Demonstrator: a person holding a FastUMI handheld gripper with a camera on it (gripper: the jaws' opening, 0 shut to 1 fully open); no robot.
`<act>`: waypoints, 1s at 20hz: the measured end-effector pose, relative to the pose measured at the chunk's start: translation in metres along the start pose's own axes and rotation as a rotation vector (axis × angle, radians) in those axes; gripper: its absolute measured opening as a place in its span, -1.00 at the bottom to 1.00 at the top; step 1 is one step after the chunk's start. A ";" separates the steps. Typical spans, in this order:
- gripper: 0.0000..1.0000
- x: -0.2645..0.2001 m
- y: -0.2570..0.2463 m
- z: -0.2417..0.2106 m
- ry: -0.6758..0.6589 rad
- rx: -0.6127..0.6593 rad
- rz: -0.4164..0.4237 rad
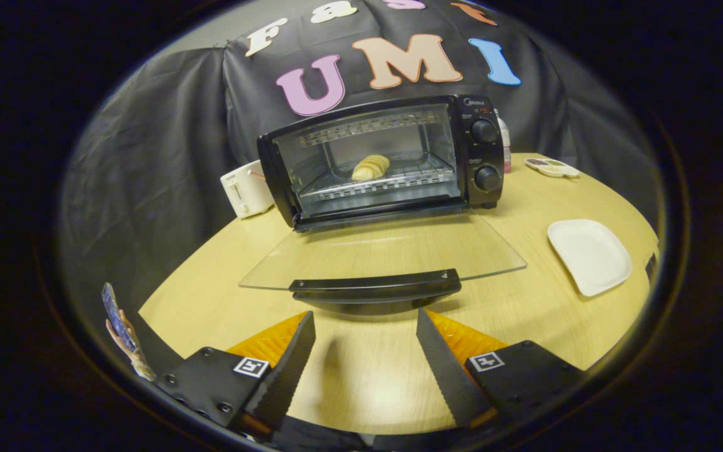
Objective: Open the toaster oven, put the food inside, and close the toaster oven door.
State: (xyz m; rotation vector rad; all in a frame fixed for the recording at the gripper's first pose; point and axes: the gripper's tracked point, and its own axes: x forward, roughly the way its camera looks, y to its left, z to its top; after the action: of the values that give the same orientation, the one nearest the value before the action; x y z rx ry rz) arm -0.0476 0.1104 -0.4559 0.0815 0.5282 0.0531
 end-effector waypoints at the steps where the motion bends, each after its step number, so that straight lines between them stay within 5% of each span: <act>1: 0.98 0.003 -0.003 0.001 -0.006 -0.008 -0.018; 13: 0.95 0.002 -0.005 0.002 -0.005 -0.048 -0.083; 20: 0.99 -0.012 0.003 0.058 -0.174 -0.094 -0.110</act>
State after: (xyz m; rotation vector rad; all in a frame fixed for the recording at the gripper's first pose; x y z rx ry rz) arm -0.0293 0.1089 -0.3997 -0.0348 0.3549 -0.0364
